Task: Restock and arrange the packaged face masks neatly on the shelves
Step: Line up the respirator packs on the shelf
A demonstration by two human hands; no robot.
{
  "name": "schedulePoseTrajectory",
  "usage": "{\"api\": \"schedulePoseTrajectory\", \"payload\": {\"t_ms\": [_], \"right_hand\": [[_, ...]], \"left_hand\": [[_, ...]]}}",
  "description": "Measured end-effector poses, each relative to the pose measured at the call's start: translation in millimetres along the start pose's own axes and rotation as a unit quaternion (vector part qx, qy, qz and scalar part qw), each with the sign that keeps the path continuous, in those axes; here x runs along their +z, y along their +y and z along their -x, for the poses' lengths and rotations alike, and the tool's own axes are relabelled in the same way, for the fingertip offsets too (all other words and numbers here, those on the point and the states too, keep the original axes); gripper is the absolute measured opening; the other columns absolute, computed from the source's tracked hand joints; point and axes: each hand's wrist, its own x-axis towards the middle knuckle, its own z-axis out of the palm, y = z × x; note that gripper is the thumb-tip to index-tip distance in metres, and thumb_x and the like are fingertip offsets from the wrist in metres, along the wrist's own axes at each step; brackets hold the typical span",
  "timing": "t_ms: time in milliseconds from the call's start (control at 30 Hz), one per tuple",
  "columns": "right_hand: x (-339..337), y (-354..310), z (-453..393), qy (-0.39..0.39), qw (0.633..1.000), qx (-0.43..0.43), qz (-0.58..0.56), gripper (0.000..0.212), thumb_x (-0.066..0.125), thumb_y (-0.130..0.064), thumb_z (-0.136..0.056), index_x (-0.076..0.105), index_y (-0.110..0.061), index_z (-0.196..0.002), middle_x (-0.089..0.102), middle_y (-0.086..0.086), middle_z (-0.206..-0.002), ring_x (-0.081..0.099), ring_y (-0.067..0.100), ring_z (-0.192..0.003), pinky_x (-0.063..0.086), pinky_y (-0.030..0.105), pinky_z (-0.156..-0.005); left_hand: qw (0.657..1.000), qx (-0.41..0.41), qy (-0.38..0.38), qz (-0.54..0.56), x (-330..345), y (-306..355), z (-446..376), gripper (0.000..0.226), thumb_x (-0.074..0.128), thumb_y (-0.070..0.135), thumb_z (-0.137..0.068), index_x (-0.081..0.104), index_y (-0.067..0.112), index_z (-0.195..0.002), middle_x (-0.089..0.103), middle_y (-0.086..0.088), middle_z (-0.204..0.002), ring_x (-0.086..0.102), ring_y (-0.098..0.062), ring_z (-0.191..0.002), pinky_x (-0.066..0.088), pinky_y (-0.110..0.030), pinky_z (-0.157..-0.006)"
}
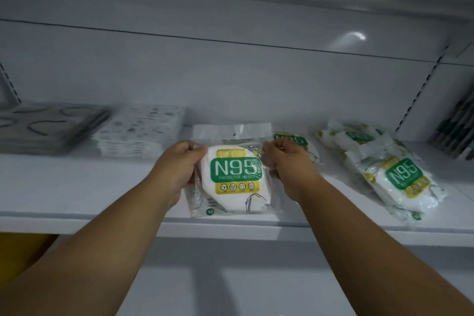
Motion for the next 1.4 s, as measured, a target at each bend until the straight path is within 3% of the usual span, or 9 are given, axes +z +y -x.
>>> {"api": "schedulePoseTrajectory", "payload": {"t_ms": [100, 333, 467, 533, 633, 733, 867, 1233, 1400], "right_hand": [[3.1, 0.7, -5.6, -0.015, 0.999, 0.030, -0.006, 0.018, 0.062, -0.020, -0.098, 0.062, -0.005, -0.087, 0.062, 0.008, -0.073, 0.053, 0.017, -0.058, 0.044, 0.028, -0.049], [-12.4, 8.8, -23.3, 0.037, 0.985, 0.024, 0.167, 0.022, 0.066, -0.018, -0.094, 0.063, -0.007, -0.076, 0.069, 0.015, -0.069, 0.060, 0.021, -0.047, 0.047, 0.026, -0.045], [-5.2, 13.3, -35.4, 0.050, 0.922, -0.035, 0.383, 0.024, 0.064, -0.031, -0.095, 0.063, -0.011, -0.080, 0.070, 0.010, -0.079, 0.066, 0.027, -0.070, 0.054, 0.033, -0.064], [0.1, 14.2, -38.2, 0.078, 0.888, -0.062, 0.449, 0.020, 0.061, -0.036, -0.096, 0.060, -0.016, -0.090, 0.067, 0.005, -0.087, 0.062, 0.025, -0.081, 0.044, 0.028, -0.065], [9.0, 18.0, -30.6, 0.112, 0.892, -0.123, 0.421, 0.023, 0.061, -0.033, -0.096, 0.060, -0.014, -0.107, 0.066, 0.005, -0.096, 0.060, 0.022, -0.084, 0.040, 0.027, -0.066], [22.3, 24.9, -5.7, 0.085, 0.900, -0.202, 0.377, 0.015, 0.064, -0.029, -0.093, 0.064, -0.014, -0.093, 0.061, 0.000, -0.090, 0.055, 0.015, -0.079, 0.038, 0.027, -0.065], [31.2, 41.0, 2.7, 0.049, 0.858, -0.299, 0.415, 0.010, 0.075, -0.021, -0.083, 0.068, -0.014, -0.082, 0.060, 0.002, -0.084, 0.052, 0.017, -0.077, 0.042, 0.030, -0.069], [3.4, 27.5, 1.3, 0.111, 0.850, -0.291, 0.425, 0.013, 0.072, -0.024, -0.087, 0.071, -0.012, -0.090, 0.068, 0.005, -0.091, 0.059, 0.023, -0.087, 0.045, 0.030, -0.074], [-39.0, 0.3, 0.3, 0.160, 0.847, -0.277, 0.424, 0.011, 0.068, -0.022, -0.088, 0.071, -0.012, -0.090, 0.066, 0.004, -0.091, 0.059, 0.022, -0.086, 0.037, 0.026, -0.069]], "left_hand": [[1.000, 0.009, 0.014, -0.011, -0.1, 4.4, -11.0, 0.024, 0.063, 0.025, -0.097, 0.065, 0.002, -0.103, 0.074, -0.015, -0.093, 0.070, -0.028, -0.081, 0.057, -0.043, -0.081], [0.954, 0.115, 0.063, -0.269, 10.5, 3.9, -46.2, 0.037, 0.069, 0.028, -0.091, 0.051, 0.017, -0.061, 0.062, -0.002, -0.067, 0.065, -0.029, -0.076, 0.050, -0.034, -0.066], [0.920, 0.158, 0.063, -0.353, 15.1, 8.4, -50.6, 0.015, 0.067, 0.032, -0.093, 0.066, 0.017, -0.098, 0.065, -0.004, -0.097, 0.062, -0.030, -0.098, 0.044, -0.031, -0.076], [0.885, 0.230, 0.109, -0.390, 15.9, 5.0, -38.2, 0.037, 0.073, 0.029, -0.088, 0.063, 0.013, -0.120, 0.063, -0.011, -0.117, 0.057, -0.033, -0.108, 0.045, -0.038, -0.087], [0.856, 0.318, 0.067, -0.403, 18.2, 2.2, -2.7, 0.027, 0.073, 0.024, -0.088, 0.068, 0.018, -0.114, 0.063, -0.004, -0.116, 0.053, -0.025, -0.109, 0.045, -0.038, -0.092], [0.833, 0.325, -0.072, -0.441, 14.7, -14.0, 12.7, 0.021, 0.066, 0.032, -0.093, 0.070, 0.027, -0.113, 0.062, 0.011, -0.114, 0.049, -0.011, -0.107, 0.043, -0.026, -0.092], [0.824, 0.329, -0.069, -0.456, 13.3, -25.8, 7.6, 0.023, 0.063, 0.038, -0.094, 0.071, 0.027, -0.113, 0.064, 0.009, -0.116, 0.050, -0.013, -0.107, 0.042, -0.025, -0.091], [0.810, 0.382, -0.052, -0.441, 25.7, -14.4, 17.3, 0.014, 0.065, 0.030, -0.093, 0.071, 0.024, -0.104, 0.066, 0.008, -0.101, 0.053, -0.014, -0.095, 0.040, -0.026, -0.078], [0.813, 0.385, -0.111, -0.423, 56.6, -10.2, 38.6, 0.015, 0.061, 0.034, -0.094, 0.070, 0.029, -0.105, 0.065, 0.013, -0.106, 0.052, -0.009, -0.101, 0.046, -0.030, -0.090]]}}
